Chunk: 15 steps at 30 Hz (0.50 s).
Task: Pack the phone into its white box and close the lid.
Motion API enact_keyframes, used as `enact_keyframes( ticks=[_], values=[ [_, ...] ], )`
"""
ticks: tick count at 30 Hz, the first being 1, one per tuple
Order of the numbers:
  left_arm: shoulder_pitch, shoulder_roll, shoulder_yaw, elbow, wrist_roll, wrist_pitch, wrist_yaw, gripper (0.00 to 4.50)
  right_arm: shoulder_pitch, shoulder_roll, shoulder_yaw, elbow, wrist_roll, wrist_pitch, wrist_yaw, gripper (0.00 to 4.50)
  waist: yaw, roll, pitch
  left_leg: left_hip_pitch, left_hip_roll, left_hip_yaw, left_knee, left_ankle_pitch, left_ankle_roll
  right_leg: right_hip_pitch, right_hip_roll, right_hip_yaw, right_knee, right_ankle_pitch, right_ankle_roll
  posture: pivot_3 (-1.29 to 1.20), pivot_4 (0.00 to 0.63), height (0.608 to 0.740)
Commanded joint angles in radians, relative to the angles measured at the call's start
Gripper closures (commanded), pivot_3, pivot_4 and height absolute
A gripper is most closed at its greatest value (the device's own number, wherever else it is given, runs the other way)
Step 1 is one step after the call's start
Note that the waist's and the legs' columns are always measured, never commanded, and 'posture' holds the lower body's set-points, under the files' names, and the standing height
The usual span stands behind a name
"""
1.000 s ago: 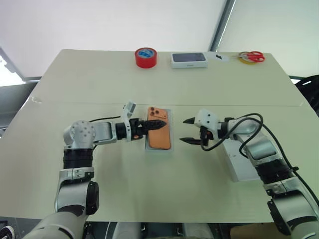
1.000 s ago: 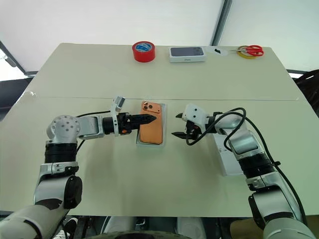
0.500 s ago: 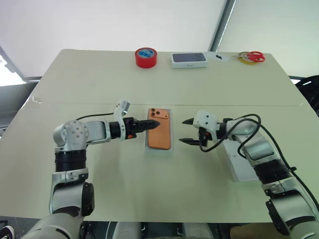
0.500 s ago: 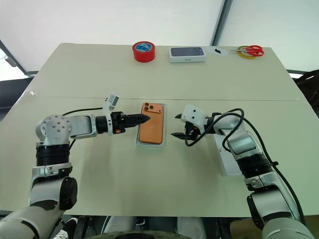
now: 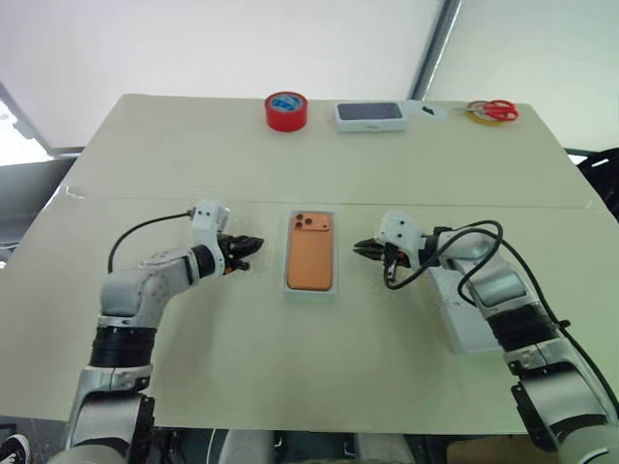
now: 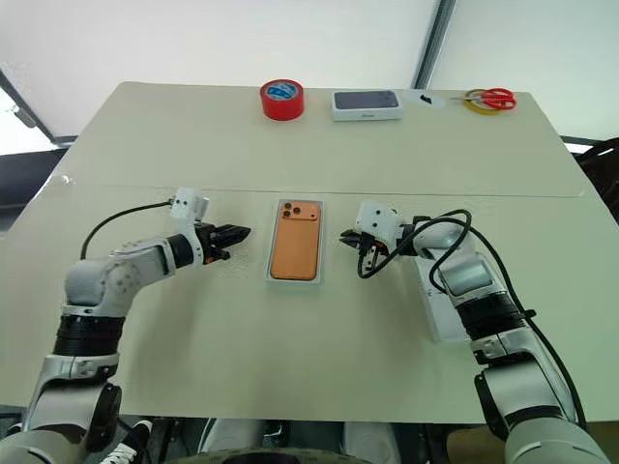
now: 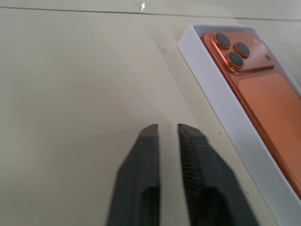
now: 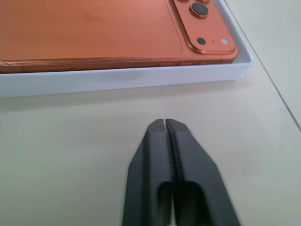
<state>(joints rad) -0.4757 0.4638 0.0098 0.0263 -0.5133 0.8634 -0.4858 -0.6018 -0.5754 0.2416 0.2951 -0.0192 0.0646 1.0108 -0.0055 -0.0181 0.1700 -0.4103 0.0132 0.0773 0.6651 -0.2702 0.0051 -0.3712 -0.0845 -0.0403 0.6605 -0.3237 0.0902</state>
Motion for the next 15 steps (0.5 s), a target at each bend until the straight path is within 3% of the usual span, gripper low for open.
enact_keyframes(
  ticks=[1,7,15],
  values=[
    [-0.009,0.007,-0.118,0.008,0.107,-0.064,-0.034,4.45,-0.029,0.007,0.03,0.013,-0.047,-0.038,-0.011,4.5,-0.001,0.0,0.0,0.0,0.0,0.0,0.0,0.0,0.0,0.0,0.0,0.0,0.0,0.0,0.0,0.0,0.15,0.73],
    [-0.041,-0.079,-0.201,-0.003,0.107,-0.089,-0.134,4.45,-0.019,0.013,0.032,-0.022,-0.039,-0.023,0.002,4.5,0.0,0.001,0.0,0.0,0.0,0.0,0.0,0.0,0.0,0.0,0.0,0.0,0.0,0.0,0.0,0.0,0.15,0.73],
    [-0.13,-0.23,-0.323,0.035,0.141,-0.101,-0.228,4.45,0.078,-0.131,-0.021,-0.149,-0.014,0.06,0.079,4.5,0.025,0.001,0.0,0.0,-0.001,-0.001,0.002,-0.001,0.003,0.002,-0.002,-0.001,0.001,0.0,0.0,0.0,0.15,0.73]
  ],
)
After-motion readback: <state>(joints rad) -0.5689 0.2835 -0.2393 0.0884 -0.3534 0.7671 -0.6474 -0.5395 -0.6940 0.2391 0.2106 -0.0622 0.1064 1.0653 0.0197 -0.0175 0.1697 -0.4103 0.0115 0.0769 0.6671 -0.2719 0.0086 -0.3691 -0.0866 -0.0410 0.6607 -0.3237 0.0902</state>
